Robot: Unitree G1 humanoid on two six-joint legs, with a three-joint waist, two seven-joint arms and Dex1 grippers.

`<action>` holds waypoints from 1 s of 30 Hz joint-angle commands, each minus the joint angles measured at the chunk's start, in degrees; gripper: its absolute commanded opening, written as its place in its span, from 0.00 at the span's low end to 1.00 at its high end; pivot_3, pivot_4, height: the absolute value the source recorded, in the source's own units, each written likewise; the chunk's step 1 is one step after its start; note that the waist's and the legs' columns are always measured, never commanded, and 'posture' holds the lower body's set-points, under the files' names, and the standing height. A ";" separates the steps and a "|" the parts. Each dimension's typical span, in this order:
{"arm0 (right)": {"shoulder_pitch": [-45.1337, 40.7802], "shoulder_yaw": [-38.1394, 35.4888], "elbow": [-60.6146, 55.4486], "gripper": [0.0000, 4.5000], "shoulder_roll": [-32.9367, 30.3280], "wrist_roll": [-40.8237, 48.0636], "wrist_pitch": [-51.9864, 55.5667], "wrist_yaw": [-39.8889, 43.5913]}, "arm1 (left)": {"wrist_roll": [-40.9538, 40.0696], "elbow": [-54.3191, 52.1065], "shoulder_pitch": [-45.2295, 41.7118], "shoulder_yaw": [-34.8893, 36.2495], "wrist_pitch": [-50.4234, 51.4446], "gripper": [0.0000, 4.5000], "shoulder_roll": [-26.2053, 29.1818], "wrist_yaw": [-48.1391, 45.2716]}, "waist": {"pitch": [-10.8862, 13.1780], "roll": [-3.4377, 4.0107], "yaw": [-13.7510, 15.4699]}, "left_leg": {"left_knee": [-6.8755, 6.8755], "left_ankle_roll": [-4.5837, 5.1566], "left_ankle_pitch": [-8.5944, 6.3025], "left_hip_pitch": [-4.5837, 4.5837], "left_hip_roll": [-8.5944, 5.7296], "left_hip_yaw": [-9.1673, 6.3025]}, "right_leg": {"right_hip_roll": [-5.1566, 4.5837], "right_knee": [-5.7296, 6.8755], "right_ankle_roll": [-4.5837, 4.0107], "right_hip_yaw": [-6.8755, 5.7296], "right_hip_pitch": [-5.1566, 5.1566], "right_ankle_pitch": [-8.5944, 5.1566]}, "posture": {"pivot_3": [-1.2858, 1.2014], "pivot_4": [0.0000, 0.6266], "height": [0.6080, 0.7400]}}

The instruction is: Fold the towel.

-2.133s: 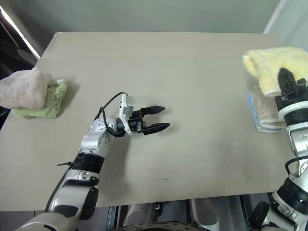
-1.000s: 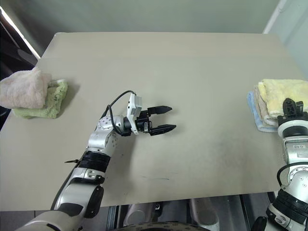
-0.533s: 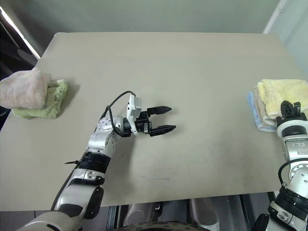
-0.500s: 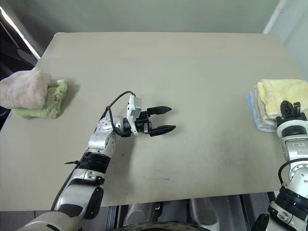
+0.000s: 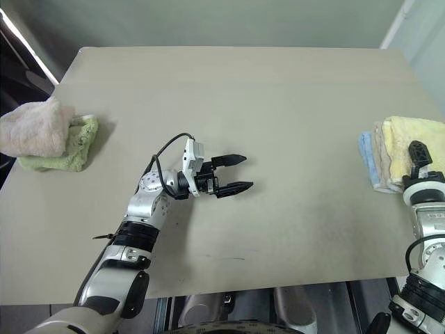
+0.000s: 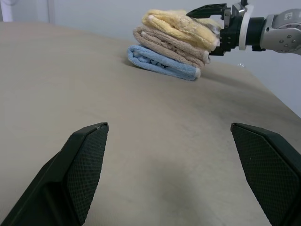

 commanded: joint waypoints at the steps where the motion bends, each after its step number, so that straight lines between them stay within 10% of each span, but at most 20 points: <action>1: 1.18 -2.95 -2.80 1.00 -0.37 3.97 -0.17 -0.17 | 0.01 -1.11 0.41 0.36 -1.03 1.00 0.24 0.12 | 0.00 0.00 0.01 | 0.00 0.00 0.00 -0.01 0.00 0.00 | 0.00 0.00 0.00 0.00 0.00 -0.01 | 0.52 0.24 0.72; 22: 20.14 -4.81 -18.21 1.00 -0.95 19.77 0.20 2.98 | -0.47 -1.67 -0.04 0.19 0.70 1.00 0.27 -0.11 | 0.00 0.01 0.08 | -0.01 -0.02 -0.11 -0.06 -0.01 -0.02 | 0.00 -0.01 -0.14 -0.02 -0.01 -0.28 | 0.52 0.24 0.72; 30: 27.84 -0.43 -28.52 1.00 -10.82 17.86 7.43 13.29 | -1.41 -2.28 0.19 1.49 0.97 1.00 1.04 -0.02 | -0.01 0.03 -0.12 | 0.04 -0.02 -0.12 -0.06 -0.05 0.02 | 0.00 -0.02 -0.43 0.03 0.01 -0.45 | 0.52 0.24 0.72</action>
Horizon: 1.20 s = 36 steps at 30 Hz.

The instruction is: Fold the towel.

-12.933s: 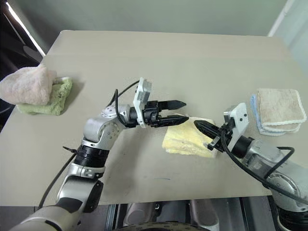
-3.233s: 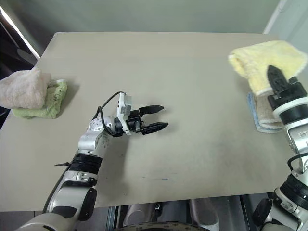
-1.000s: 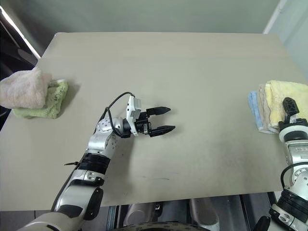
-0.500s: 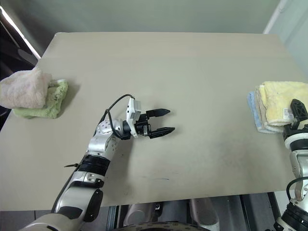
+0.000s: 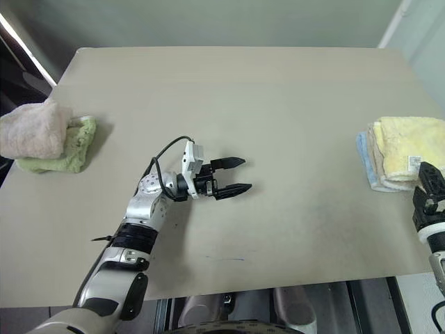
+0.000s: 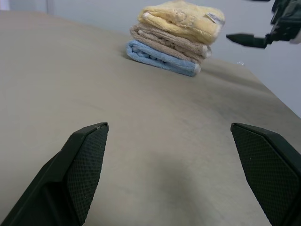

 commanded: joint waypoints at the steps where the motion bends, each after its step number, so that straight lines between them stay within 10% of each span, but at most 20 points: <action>1: 1.39 2.93 -6.68 1.00 -4.92 -2.50 3.62 5.97 | -1.49 -2.71 -0.39 1.34 -0.14 1.00 0.74 -0.67 | 0.00 -0.01 -0.08 | 0.00 0.00 0.00 0.01 0.00 -0.02 | 0.01 0.00 -0.01 -0.02 0.01 0.00 | 0.52 0.24 0.72; 15: -11.64 19.89 -7.83 0.01 -18.80 -36.46 3.49 28.21 | -5.38 -16.16 3.84 1.82 5.99 1.00 7.79 -2.51 | -0.01 -0.01 0.20 | 0.03 0.02 -0.01 -0.08 -0.05 -0.05 | 0.00 -0.03 0.04 -0.05 -0.04 0.00 | 0.52 0.24 0.72; 20: -13.36 23.56 -5.84 0.01 -19.13 -45.65 2.25 33.83 | -5.19 -17.36 5.19 2.35 6.05 1.00 9.09 -1.59 | -0.01 -0.01 0.18 | 0.04 0.04 -0.03 -0.07 -0.04 -0.01 | -0.01 -0.04 -0.02 -0.03 -0.05 0.03 | 0.52 0.24 0.72; 33: -17.61 26.38 -4.40 1.00 -18.23 -50.75 1.80 46.08 | -6.85 -23.08 9.20 4.02 8.93 1.00 12.07 0.78 | -0.01 -0.02 0.04 | 0.05 0.04 0.03 0.02 -0.01 0.01 | 0.00 0.00 -0.19 -0.05 -0.02 0.11 | 0.52 0.24 0.72; 36: -18.51 26.23 -4.12 1.00 -17.64 -50.90 1.61 47.85 | -8.62 -26.19 10.92 4.72 11.90 1.00 13.42 1.10 | -0.01 -0.02 -0.05 | 0.04 0.03 0.02 0.01 -0.01 0.02 | 0.00 0.00 -0.63 -0.05 -0.03 0.33 | 0.52 0.24 0.72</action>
